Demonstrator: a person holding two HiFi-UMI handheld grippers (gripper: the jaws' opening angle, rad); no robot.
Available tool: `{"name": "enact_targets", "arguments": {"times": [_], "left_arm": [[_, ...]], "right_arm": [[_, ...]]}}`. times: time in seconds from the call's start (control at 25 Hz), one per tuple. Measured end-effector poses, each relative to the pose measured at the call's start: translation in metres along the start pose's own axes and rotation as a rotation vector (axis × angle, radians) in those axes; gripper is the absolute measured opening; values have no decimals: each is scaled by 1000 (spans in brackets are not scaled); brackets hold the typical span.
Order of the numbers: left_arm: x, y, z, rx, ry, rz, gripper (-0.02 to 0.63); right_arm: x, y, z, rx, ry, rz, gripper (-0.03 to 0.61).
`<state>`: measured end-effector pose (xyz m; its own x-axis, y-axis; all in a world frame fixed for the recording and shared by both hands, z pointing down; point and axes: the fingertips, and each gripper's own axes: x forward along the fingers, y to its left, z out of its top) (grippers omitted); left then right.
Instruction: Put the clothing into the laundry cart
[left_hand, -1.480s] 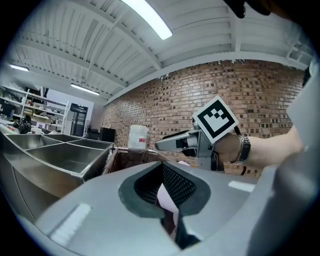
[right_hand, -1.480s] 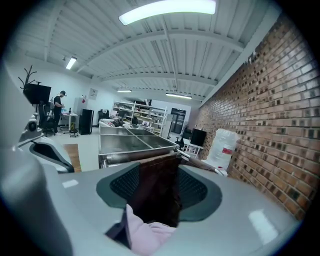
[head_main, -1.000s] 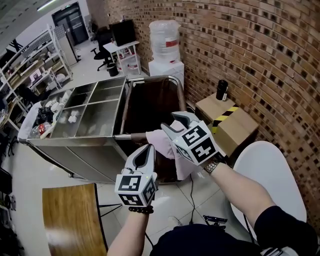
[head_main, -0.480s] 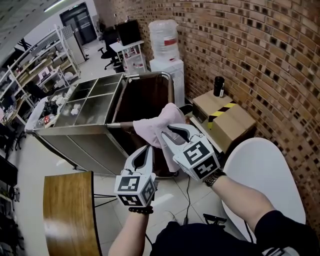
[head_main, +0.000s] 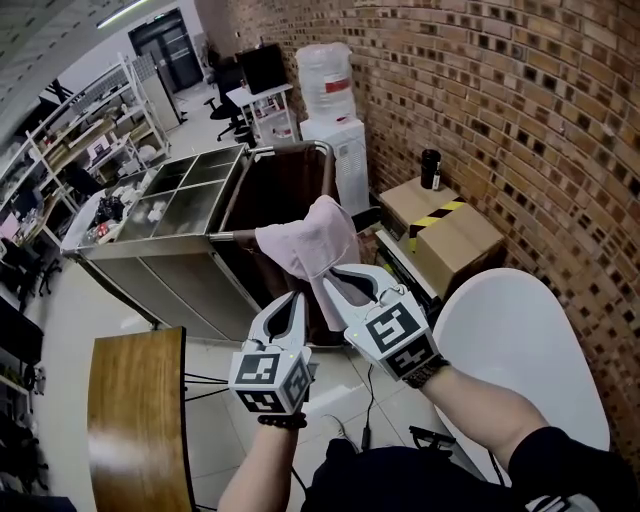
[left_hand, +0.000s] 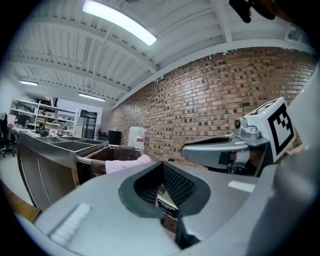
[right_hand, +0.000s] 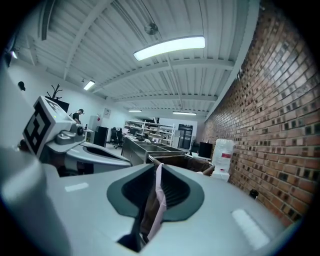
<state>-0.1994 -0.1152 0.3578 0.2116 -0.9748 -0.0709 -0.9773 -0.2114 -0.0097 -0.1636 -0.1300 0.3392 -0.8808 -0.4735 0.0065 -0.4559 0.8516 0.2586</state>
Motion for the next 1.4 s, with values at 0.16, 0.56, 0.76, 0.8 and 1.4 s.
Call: {"name": "enact_targets", "arguments": {"times": [0.16,0.56,0.76,0.8,1.4], "left_arm": [[-13,-18,4,7,-4,5,2],[-33,-50,13,18,-3,6,2],[-39,-62,19,35,-7,1,2],[-40,-64,19,38,-7,0,2],[-55,-82,19,52,-11,-1,2]], "right_arm": [[-23,10,4,-1,-20,0,13],[-63,27,5,6,-31,3,0],[-75,33,7,10,-47,13,0],[-77,33,8,11,-50,11,0],[-99,46,11,24,-55,11,0]]}}
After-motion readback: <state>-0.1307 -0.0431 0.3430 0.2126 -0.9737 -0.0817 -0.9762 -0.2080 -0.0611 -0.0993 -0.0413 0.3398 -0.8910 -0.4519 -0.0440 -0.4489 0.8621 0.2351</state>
